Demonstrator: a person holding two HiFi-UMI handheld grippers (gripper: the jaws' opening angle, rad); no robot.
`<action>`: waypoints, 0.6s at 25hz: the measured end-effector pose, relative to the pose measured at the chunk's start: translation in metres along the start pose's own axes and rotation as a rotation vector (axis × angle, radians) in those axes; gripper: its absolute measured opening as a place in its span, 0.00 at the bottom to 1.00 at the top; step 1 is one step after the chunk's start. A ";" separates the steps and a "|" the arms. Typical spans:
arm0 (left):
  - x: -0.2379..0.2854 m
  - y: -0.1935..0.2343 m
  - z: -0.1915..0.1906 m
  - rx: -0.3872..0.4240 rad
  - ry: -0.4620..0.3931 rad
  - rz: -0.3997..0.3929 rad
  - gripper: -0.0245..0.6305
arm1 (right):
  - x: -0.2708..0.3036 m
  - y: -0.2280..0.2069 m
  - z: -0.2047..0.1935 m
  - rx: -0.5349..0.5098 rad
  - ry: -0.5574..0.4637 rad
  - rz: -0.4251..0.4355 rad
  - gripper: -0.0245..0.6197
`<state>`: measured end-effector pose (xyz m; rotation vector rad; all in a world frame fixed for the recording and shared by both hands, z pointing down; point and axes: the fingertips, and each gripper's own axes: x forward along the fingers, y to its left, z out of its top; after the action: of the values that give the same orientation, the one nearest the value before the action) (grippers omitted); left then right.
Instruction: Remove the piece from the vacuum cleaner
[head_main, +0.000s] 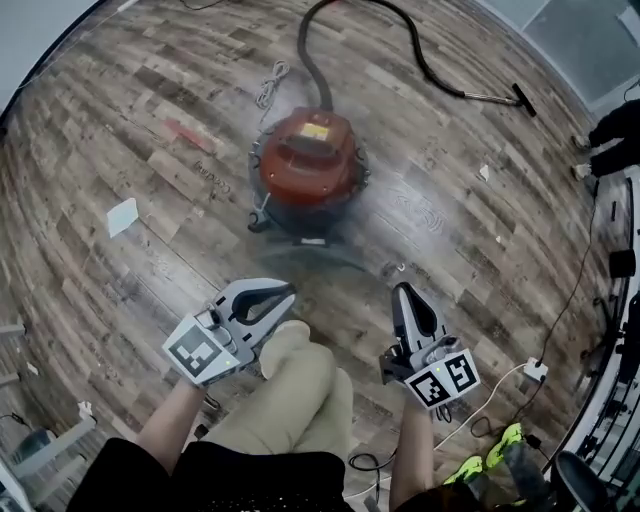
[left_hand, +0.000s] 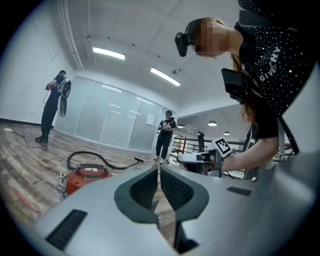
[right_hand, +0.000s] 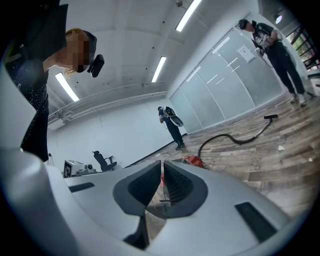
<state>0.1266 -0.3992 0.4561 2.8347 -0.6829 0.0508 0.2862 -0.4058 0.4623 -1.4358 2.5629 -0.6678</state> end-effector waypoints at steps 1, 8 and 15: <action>0.000 0.003 -0.023 0.011 0.000 0.008 0.05 | 0.002 -0.013 -0.019 -0.005 -0.011 -0.002 0.06; -0.002 0.036 -0.138 0.062 -0.083 0.033 0.05 | 0.012 -0.074 -0.103 -0.127 -0.138 0.051 0.06; -0.015 0.066 -0.197 0.037 -0.175 0.109 0.05 | 0.018 -0.096 -0.157 -0.203 -0.100 0.098 0.11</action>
<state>0.0869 -0.4054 0.6609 2.8577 -0.8815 -0.1699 0.3011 -0.4146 0.6459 -1.3489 2.6644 -0.3215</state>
